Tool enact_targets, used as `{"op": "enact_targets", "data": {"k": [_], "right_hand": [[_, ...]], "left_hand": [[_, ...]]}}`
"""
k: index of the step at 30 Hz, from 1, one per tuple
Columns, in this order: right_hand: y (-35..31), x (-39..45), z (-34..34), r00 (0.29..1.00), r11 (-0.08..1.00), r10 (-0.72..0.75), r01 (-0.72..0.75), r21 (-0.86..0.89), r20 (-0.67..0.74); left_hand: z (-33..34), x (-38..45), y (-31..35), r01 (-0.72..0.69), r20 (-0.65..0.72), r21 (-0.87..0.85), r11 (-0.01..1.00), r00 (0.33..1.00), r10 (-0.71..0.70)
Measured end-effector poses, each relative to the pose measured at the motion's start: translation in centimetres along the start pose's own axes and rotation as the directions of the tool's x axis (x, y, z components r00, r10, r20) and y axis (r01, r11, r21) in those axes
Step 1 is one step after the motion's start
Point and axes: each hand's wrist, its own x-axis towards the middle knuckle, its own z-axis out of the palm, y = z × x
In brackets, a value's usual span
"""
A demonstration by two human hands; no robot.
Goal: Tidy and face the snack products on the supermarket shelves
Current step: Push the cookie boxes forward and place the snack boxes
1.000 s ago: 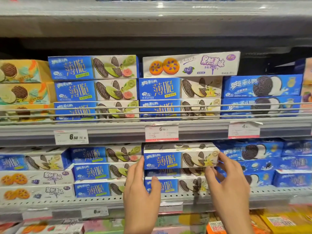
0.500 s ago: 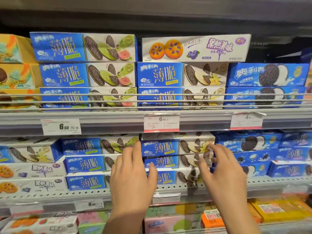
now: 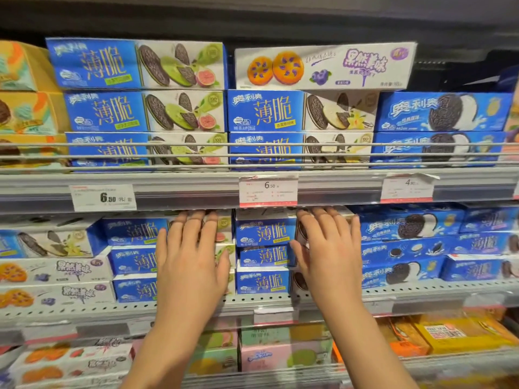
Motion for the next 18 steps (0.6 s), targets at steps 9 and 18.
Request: {"op": "enact_targets", "data": {"k": [9, 18], "right_hand": [[-1.2, 0.7, 0.0, 0.997, 0.996, 0.065, -0.063, -0.057, 0.030], [0.6, -0.7, -4.7, 0.934, 0.954, -0.129, 0.209, 0.215, -0.334]], "left_hand": [[-0.8, -0.1, 0.1, -0.002, 0.059, 0.012, 1.000, 0.998, 0.001], [-4.0, -1.7, 0.0, -0.012, -0.065, -0.279, 0.960, 0.998, -0.006]]}}
